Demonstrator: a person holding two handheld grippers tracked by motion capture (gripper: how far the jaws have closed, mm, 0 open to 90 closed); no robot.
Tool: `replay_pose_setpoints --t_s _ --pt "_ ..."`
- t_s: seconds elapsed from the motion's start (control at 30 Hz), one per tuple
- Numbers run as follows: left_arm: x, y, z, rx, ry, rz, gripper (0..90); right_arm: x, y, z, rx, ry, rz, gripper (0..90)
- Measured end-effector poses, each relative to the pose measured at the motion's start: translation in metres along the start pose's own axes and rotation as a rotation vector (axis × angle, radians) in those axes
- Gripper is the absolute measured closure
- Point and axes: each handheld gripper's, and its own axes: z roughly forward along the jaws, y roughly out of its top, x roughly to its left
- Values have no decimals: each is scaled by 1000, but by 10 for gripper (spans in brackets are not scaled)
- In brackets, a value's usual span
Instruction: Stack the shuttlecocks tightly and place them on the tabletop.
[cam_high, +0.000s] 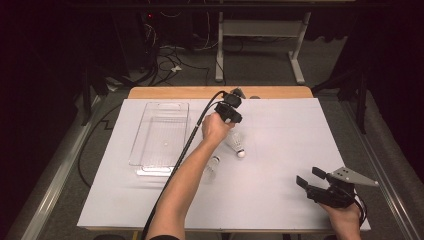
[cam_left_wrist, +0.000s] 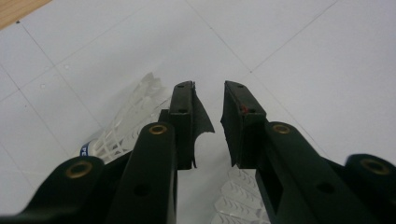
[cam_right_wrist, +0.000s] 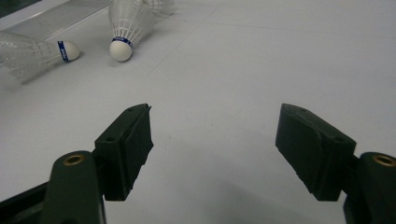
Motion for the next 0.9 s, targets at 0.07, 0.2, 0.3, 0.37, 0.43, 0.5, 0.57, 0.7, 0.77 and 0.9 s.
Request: replay_pose_setpoints --t_s 0.07,0.2,0.3,0.37,0.43,0.5,0.57,0.7,0.77,0.9 --pt "-1 -1 -2 -7 -4 1 728 0 0 0 0 -3 -1 273" --pt "-3 -3 -6 -16 -17 -2 701 1 0 0 0 -5 -2 273" --pt "-2 -5 -11 -30 -32 -6 673 0 0 0 1 -5 -2 273" --pt "-3 -6 -14 -35 -37 -3 648 0 0 1 3 -6 -1 273" --pt "-4 -7 -18 -48 -36 2 625 1 0 1 4 -7 -1 273" --pt "-6 -8 -21 -65 -36 4 586 1 0 0 4 -8 -3 273" --pt "-7 -9 -24 -72 -40 6 558 1 0 1 4 -8 -2 273" --pt "-6 -15 -26 -72 -35 2 515 1 0 0 4 -8 -3 273" --pt "-4 -17 -28 -68 -34 -1 501 1 0 0 2 -10 -4 273" --pt "-2 -21 -33 -87 -28 -6 478 1 0 0 3 -11 -6 273"
